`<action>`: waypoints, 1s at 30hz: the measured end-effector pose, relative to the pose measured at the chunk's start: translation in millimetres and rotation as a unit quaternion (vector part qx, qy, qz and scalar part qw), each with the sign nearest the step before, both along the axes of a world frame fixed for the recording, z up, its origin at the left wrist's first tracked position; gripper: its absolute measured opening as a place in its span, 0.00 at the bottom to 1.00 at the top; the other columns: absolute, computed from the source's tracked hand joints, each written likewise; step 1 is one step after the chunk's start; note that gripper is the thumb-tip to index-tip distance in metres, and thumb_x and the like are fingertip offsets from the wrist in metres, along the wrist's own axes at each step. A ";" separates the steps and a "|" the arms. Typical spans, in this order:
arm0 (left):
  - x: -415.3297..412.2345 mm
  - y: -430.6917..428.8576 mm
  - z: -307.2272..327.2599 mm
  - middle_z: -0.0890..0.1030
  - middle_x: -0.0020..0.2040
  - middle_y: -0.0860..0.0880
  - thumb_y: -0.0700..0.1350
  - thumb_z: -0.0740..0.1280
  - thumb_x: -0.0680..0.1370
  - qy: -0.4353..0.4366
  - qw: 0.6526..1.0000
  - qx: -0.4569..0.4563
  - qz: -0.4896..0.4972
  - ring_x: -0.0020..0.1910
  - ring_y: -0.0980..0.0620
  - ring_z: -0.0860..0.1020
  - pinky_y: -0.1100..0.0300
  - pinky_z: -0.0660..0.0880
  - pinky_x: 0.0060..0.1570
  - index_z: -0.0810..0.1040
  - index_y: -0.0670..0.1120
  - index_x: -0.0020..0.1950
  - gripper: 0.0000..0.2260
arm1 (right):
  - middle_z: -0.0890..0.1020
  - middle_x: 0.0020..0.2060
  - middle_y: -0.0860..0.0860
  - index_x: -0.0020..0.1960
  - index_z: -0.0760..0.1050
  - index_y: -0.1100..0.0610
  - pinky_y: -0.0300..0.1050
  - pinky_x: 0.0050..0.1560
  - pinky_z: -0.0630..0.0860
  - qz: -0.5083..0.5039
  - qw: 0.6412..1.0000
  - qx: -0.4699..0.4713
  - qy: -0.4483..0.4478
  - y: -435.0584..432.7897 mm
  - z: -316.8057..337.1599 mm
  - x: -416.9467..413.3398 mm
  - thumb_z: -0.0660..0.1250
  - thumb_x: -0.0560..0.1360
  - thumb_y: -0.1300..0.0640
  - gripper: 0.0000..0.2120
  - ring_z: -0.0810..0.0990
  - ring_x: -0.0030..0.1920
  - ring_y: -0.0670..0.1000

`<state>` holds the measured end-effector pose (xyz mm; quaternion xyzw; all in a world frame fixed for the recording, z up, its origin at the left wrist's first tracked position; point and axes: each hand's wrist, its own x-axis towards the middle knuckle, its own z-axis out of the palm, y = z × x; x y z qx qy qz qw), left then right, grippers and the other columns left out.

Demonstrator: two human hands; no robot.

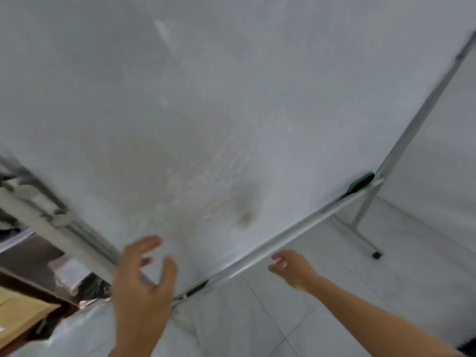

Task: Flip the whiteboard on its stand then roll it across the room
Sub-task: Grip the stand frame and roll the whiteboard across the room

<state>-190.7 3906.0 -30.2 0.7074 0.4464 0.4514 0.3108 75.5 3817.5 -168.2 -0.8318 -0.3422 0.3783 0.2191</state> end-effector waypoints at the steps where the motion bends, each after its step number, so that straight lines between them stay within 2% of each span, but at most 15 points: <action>1: 22.8 -6.1 -13.4 0.82 0.49 0.59 0.45 0.70 0.73 0.019 0.997 -0.060 -0.042 0.47 0.50 0.80 0.59 0.78 0.46 0.77 0.56 0.49 0.08 | 0.81 0.59 0.53 0.66 0.75 0.55 0.45 0.57 0.76 -0.011 1.000 0.000 0.002 -12.7 -3.0 16.3 0.68 0.76 0.47 0.22 0.80 0.57 0.53; 3: 69.0 -12.1 -37.3 0.83 0.40 0.53 0.39 0.71 0.74 0.072 0.980 -0.149 -0.114 0.41 0.52 0.81 0.68 0.77 0.39 0.77 0.56 0.44 0.11 | 0.81 0.58 0.54 0.65 0.75 0.56 0.43 0.55 0.75 -0.039 0.999 0.009 0.002 -39.8 -8.6 48.8 0.68 0.76 0.47 0.21 0.81 0.55 0.53; 5: 114.4 -16.1 -53.1 0.82 0.39 0.51 0.37 0.70 0.74 0.113 0.960 -0.193 -0.170 0.39 0.55 0.80 0.69 0.75 0.37 0.77 0.55 0.44 0.11 | 0.82 0.56 0.54 0.65 0.76 0.56 0.42 0.52 0.75 -0.080 0.997 0.016 0.016 -68.1 -14.0 79.6 0.68 0.75 0.47 0.21 0.82 0.52 0.52; 9: 208.7 -27.8 -73.1 0.82 0.39 0.48 0.39 0.69 0.74 0.140 0.936 -0.227 -0.228 0.39 0.53 0.79 0.72 0.71 0.36 0.79 0.51 0.46 0.07 | 0.83 0.51 0.51 0.62 0.77 0.55 0.43 0.48 0.77 -0.159 0.987 -0.002 0.030 -125.7 -27.9 148.5 0.70 0.74 0.47 0.20 0.83 0.49 0.51; 12: 283.9 -36.6 -86.0 0.81 0.39 0.49 0.39 0.69 0.75 0.157 0.921 -0.229 -0.274 0.39 0.54 0.79 0.71 0.71 0.35 0.79 0.49 0.48 0.05 | 0.83 0.50 0.52 0.62 0.77 0.56 0.47 0.52 0.80 -0.218 0.976 -0.005 0.025 -158.3 -35.8 210.1 0.70 0.74 0.47 0.20 0.83 0.49 0.52; 15: 363.3 -39.8 -96.3 0.81 0.38 0.49 0.40 0.69 0.74 0.170 0.908 -0.220 -0.313 0.39 0.53 0.79 0.68 0.72 0.35 0.79 0.49 0.48 0.06 | 0.83 0.49 0.51 0.62 0.76 0.55 0.48 0.52 0.79 -0.257 0.966 -0.003 0.023 -172.7 -37.4 277.7 0.69 0.75 0.48 0.18 0.83 0.48 0.50; 18: 446.2 -33.3 -96.0 0.82 0.38 0.49 0.40 0.69 0.74 0.168 0.904 -0.207 -0.335 0.40 0.54 0.80 0.71 0.72 0.37 0.79 0.51 0.47 0.06 | 0.83 0.42 0.46 0.62 0.77 0.57 0.48 0.48 0.79 -0.292 0.956 0.019 0.007 -168.3 -38.2 352.3 0.69 0.75 0.49 0.18 0.84 0.45 0.48; 21: 521.7 -25.6 -81.4 0.82 0.39 0.51 0.41 0.69 0.74 0.166 0.905 -0.176 -0.350 0.41 0.57 0.79 0.66 0.73 0.41 0.79 0.52 0.48 0.06 | 0.84 0.44 0.47 0.61 0.77 0.56 0.49 0.47 0.80 -0.315 0.948 0.042 0.008 -155.6 -21.9 423.2 0.68 0.76 0.47 0.18 0.84 0.44 0.47; 23: 570.9 -19.6 -66.0 0.82 0.40 0.52 0.42 0.68 0.74 0.161 0.909 -0.133 -0.361 0.43 0.60 0.79 0.61 0.76 0.43 0.79 0.51 0.50 0.06 | 0.85 0.45 0.49 0.60 0.77 0.55 0.50 0.48 0.80 -0.330 0.941 0.077 -0.003 -145.0 -6.4 471.7 0.67 0.76 0.45 0.18 0.84 0.45 0.48; 25: 616.4 -18.0 -51.9 0.82 0.41 0.54 0.42 0.69 0.74 0.166 0.909 -0.090 -0.373 0.43 0.58 0.80 0.59 0.78 0.44 0.79 0.51 0.52 0.08 | 0.85 0.45 0.50 0.59 0.79 0.55 0.52 0.48 0.80 -0.355 0.926 0.125 -0.019 -136.9 13.1 519.2 0.66 0.76 0.43 0.19 0.84 0.46 0.50; 28: 669.7 -20.4 -30.2 0.81 0.47 0.57 0.43 0.69 0.75 0.157 0.913 -0.019 -0.376 0.48 0.58 0.79 0.61 0.76 0.46 0.78 0.51 0.55 0.10 | 0.85 0.46 0.49 0.60 0.79 0.56 0.53 0.50 0.79 -0.379 0.905 0.192 -0.040 -124.4 42.2 588.7 0.64 0.75 0.41 0.22 0.84 0.46 0.49; 30: 703.6 -19.9 -21.5 0.80 0.48 0.58 0.43 0.69 0.75 0.140 0.921 -0.013 -0.363 0.49 0.58 0.79 0.64 0.75 0.45 0.77 0.53 0.55 0.10 | 0.85 0.47 0.49 0.62 0.77 0.56 0.55 0.52 0.80 -0.380 0.894 0.232 -0.059 -112.1 60.8 640.1 0.64 0.73 0.35 0.28 0.84 0.48 0.50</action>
